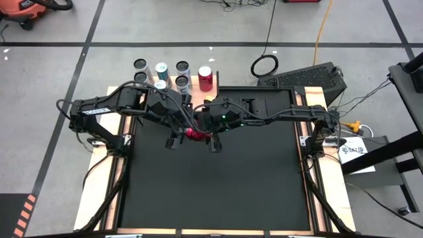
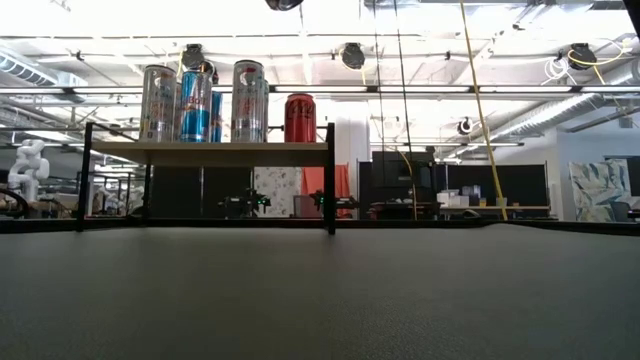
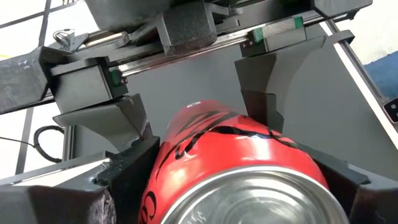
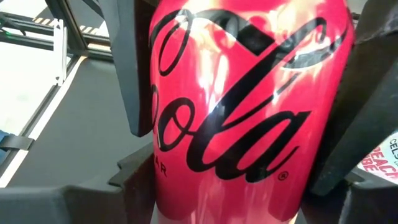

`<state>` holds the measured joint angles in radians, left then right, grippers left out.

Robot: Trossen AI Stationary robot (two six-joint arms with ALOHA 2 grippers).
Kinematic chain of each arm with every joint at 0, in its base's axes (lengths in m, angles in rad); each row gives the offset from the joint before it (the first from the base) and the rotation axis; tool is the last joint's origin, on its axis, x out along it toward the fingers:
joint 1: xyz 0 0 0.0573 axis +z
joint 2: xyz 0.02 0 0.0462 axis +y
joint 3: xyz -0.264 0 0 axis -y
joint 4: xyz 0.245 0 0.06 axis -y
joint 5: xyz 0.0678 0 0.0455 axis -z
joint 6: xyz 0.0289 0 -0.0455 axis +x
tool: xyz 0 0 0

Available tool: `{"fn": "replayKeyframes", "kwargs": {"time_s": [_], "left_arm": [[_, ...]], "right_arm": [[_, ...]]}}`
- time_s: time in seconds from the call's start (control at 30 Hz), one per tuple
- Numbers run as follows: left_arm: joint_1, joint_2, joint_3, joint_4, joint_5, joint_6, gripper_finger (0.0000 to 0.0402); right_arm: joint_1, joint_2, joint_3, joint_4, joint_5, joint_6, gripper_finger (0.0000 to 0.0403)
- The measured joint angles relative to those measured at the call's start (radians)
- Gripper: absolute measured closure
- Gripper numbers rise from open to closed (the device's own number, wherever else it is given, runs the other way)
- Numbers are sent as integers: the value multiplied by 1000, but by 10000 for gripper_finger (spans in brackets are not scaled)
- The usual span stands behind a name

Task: Place canned beverage on shelf
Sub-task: Put the red black soda can on the shelf aligned with the red black soda can

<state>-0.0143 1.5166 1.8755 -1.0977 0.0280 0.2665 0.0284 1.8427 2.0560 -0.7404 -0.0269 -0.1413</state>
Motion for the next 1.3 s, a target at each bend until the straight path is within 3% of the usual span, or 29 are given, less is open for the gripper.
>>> {"fn": "replayKeyframes", "kwargs": {"time_s": [0.5,0.83,1.03,1.3], "left_arm": [[0,0,0,-2,-1,-150,72],[2,0,0,-6,42,-99,72],[0,0,0,-8,-46,-93,72],[1,0,0,-8,-29,-102,72]], "right_arm": [[0,1,0,5,-1,1,132],[1,1,0,4,-2,5,132],[-2,1,0,10,6,1,132],[-1,1,0,7,3,2,132]]}}
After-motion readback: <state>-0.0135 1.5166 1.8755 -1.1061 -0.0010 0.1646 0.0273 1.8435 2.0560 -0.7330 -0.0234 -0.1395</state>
